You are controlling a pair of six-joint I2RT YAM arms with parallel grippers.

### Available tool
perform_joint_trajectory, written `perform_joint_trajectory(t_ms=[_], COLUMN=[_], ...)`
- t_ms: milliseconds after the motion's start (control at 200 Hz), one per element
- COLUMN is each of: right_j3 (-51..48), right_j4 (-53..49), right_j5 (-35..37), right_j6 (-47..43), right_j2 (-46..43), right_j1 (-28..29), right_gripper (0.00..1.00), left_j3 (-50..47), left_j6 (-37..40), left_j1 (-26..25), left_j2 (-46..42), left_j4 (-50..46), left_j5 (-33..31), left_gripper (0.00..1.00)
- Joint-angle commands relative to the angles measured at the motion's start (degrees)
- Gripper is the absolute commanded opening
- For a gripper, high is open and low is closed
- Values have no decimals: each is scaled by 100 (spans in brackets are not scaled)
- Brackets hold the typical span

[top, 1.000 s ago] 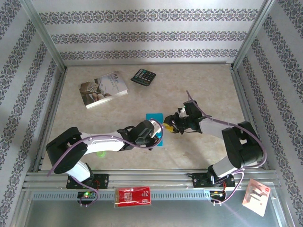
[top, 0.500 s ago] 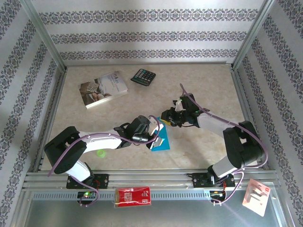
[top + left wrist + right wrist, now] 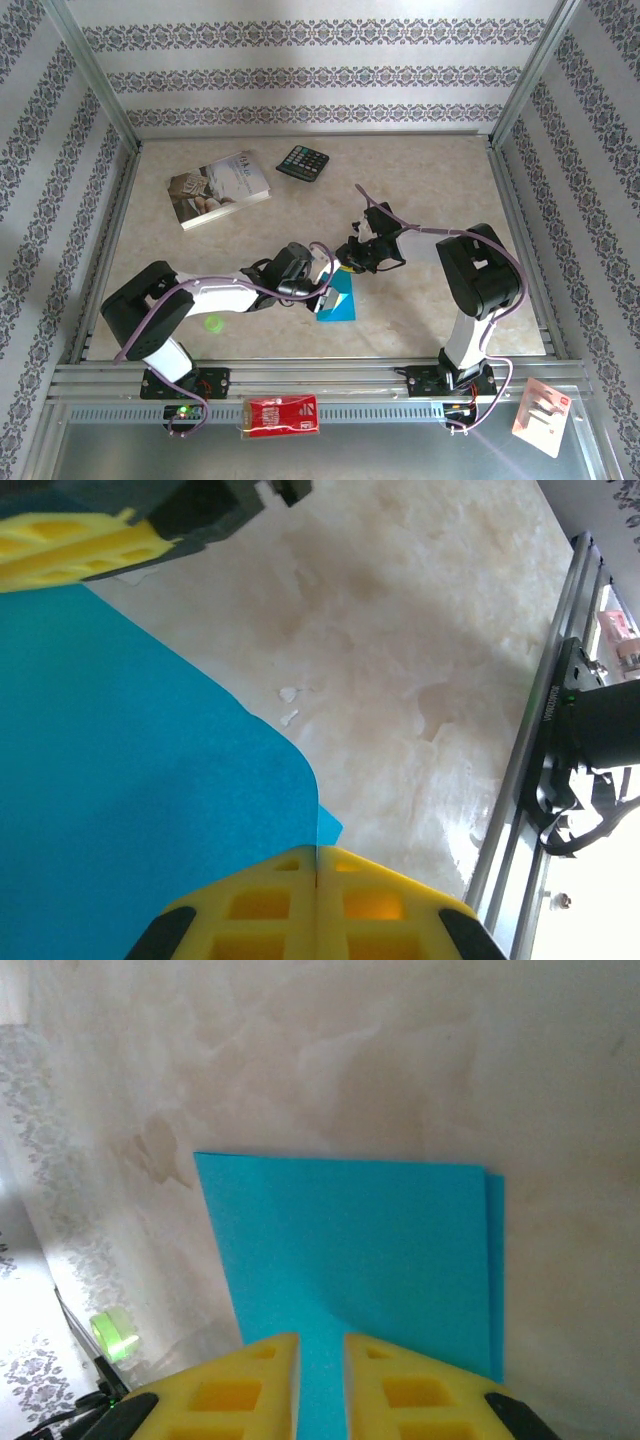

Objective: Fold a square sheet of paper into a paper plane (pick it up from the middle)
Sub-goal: Fold the triangle a second time at the center of the table.

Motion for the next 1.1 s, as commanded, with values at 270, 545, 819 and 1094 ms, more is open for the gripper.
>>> perform_joint_trajectory(t_ms=[270, 545, 819, 1094], right_j3=[-268, -303, -337, -311], right_j4=[-31, -30, -31, -25], right_j5=[98, 109, 124, 104], right_j6=[-366, -363, -366, -356], right_j2=[89, 91, 77, 109], right_j1=[-94, -93, -87, -79], right_gripper=[19, 19, 18, 18], left_j3=[-51, -190, -276, -278], left_j6=[-288, -422, -412, -383], left_j1=[420, 702, 864, 1007], left_j2=[323, 414, 437, 544], left_j4=[438, 650, 651, 619], left_j5=[539, 690, 750, 770], left_gripper=[0, 0, 0, 0])
